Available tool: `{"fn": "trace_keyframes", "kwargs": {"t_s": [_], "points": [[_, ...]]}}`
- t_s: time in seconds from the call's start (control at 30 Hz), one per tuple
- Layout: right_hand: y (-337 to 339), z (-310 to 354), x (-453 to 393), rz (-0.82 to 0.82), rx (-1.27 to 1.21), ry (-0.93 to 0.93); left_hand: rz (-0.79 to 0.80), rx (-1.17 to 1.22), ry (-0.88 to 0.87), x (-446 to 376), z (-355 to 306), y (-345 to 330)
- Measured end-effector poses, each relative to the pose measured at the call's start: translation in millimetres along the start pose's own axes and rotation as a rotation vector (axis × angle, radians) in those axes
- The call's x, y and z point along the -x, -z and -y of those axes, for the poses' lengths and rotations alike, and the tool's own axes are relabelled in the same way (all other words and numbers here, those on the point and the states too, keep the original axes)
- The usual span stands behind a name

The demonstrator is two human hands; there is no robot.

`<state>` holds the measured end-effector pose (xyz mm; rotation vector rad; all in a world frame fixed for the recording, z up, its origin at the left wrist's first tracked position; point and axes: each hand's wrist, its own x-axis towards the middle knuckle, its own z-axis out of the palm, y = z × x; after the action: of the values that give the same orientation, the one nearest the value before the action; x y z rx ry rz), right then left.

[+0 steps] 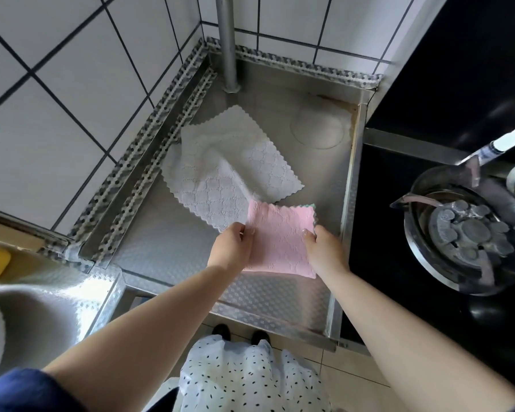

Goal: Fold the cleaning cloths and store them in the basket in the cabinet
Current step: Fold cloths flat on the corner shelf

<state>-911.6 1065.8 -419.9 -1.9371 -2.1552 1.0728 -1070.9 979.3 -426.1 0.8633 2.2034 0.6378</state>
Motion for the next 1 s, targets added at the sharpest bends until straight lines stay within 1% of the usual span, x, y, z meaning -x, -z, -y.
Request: {"fn": "trace_keyframes", "kwargs": {"t_s": [0.17,0.27,0.3,0.33,0.4,0.47,0.5,0.53,0.6,0.67,0.7,0.8,0.87,0.93,0.97,1.0], "points": [[-1.5,1.0,-1.7,0.016,0.073,0.001,0.022,-0.045,0.007,-3.6,-2.6,0.1],[5.7,-1.1,4.0,0.024,0.079,-0.007,0.002,0.039,0.012,0.5,-2.9,7.0],[9.8,-2.6,7.2,0.007,0.108,0.004,-0.047,0.036,-0.047,2.9,-1.2,9.9],[13.2,-5.2,9.8,-0.044,0.162,0.050,-0.116,-0.007,-0.154,4.7,2.0,12.3],[14.8,-9.2,12.4,-0.172,0.276,0.238,-0.215,-0.202,-0.417,7.0,6.3,14.5],[7.6,-4.9,13.9,-0.208,0.355,0.439,-0.207,-0.431,-0.619,6.7,7.3,9.8],[1.7,1.1,13.7,-0.215,0.388,0.504,-0.168,-0.527,-0.683,4.4,8.2,4.9],[-4.1,9.0,14.8,-0.182,0.420,0.523,-0.120,-0.610,-0.728,3.2,8.4,-0.1],[-15.3,20.9,17.4,-0.082,0.476,0.503,-0.023,-0.742,-0.752,-0.2,10.6,-8.3],[-25.0,18.9,18.1,0.017,0.529,0.448,0.043,-0.817,-0.754,-4.9,15.1,-10.8],[-29.1,11.6,17.3,0.032,0.558,0.425,0.064,-0.833,-0.759,-6.7,17.1,-11.1],[-33.4,-8.1,16.9,0.007,0.638,0.390,0.141,-0.804,-0.760,-10.0,20.0,-8.4],[-32.7,-10.7,14.4,0.011,0.626,0.377,0.167,-0.779,-0.734,-11.2,19.9,-6.8],[-29.3,-9.9,14.7,0.004,0.631,0.425,0.145,-0.758,-0.741,-10.5,18.4,-6.5],[-27.1,-9.5,14.3,0.003,0.606,0.443,0.133,-0.737,-0.738,-9.3,16.5,-6.0],[-25.0,-9.2,13.9,0.005,0.531,0.432,0.111,-0.695,-0.727,-8.0,14.8,-4.5]]}}
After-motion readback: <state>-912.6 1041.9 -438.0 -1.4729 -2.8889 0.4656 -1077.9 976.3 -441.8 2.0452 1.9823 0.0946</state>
